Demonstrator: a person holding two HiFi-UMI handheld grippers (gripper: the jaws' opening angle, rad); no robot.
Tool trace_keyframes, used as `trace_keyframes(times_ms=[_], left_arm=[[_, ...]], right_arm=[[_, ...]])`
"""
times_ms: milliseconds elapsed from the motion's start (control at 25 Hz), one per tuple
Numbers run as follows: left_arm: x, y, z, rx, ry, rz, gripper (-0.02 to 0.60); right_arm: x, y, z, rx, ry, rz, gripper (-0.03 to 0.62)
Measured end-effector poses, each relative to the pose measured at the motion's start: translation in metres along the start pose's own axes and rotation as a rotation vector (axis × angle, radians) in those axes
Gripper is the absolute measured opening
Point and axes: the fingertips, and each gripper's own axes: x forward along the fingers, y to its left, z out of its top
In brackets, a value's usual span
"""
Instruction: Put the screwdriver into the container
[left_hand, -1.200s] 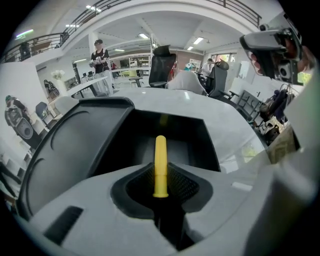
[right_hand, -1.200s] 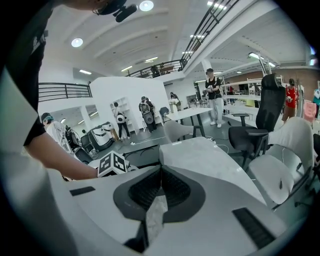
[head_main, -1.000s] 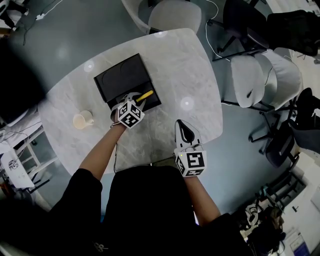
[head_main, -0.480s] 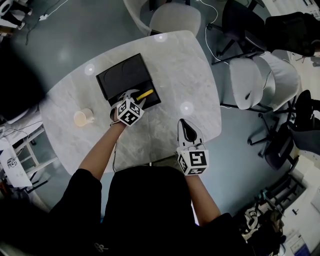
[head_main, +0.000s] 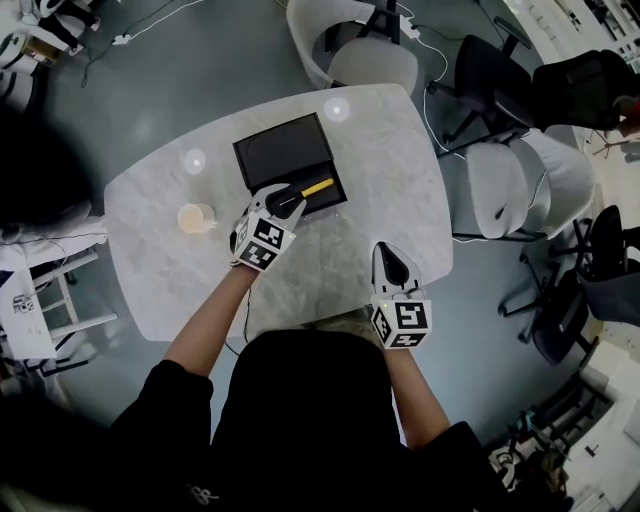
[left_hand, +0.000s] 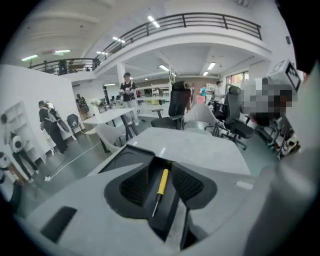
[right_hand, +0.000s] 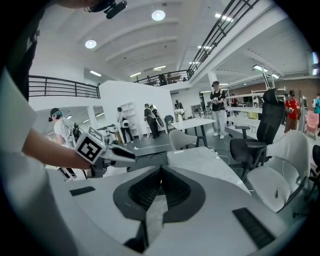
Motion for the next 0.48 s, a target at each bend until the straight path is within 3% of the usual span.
trace_keyframes(times_ms=[160,320,480], left_arm=[[-0.090,-0.018,0.017,-0.108,-0.150,0.054,0.153],[-0.187,-0.030,0.006,-0.296,-0.300,0.129,0.149],[-0.272,-0.052,-0.020,-0.397,-0.429,0.191,0.123]], right_arm=[[-0.025,0.044,0.012,-0.046,-0.057,0.026,0.012],[-0.053,0.096,0.032,-0.112,-0.123,0.057,0.012],[-0.089,0.143,0.023,-0.122,-0.143,0.095,0.012]])
